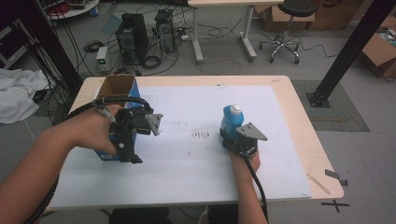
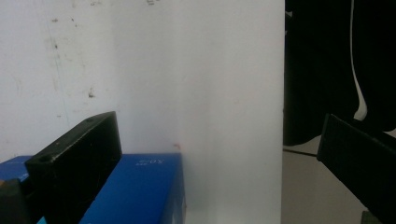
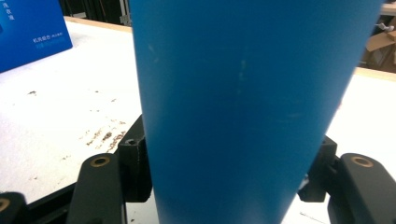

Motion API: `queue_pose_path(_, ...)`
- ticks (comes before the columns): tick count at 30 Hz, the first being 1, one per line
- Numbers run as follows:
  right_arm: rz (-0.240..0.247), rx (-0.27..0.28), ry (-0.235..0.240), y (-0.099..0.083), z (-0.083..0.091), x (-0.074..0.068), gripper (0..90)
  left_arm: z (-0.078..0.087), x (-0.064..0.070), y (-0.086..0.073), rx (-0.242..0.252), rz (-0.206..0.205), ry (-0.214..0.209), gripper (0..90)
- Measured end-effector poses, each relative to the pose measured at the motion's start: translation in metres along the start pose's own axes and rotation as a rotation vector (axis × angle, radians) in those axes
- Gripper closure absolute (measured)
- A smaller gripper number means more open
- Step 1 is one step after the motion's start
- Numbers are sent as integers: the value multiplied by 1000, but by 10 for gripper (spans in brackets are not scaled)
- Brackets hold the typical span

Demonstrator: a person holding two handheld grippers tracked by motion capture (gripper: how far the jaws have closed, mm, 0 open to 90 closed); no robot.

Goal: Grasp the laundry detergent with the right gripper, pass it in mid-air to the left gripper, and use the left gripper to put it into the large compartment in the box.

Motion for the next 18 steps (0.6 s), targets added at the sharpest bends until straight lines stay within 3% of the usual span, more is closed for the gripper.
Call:
queue_pose_path(12, -2, 5, -27, 0, 1, 0, 430, -2, 0, 0, 4, 1, -1, 3)
queue_pose_path(14, -1, 3, -26, 1, 1, 0, 436, -1, -1, 0, 4, -15, 5, 3)
queue_pose_path(18, -8, 1, -12, 1, 2, 1, 447, -2, 0, 0, 3, -7, 3, 3)
Point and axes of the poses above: each handheld gripper's, and its own axes: z roughly backward along the jaws, y roughly out of its top, x roughly to its right, the point moved 7 cm from there along -z, roughly forward along the jaws, and after that the axes turned 2 degrees about y, right-handed, at the moved point
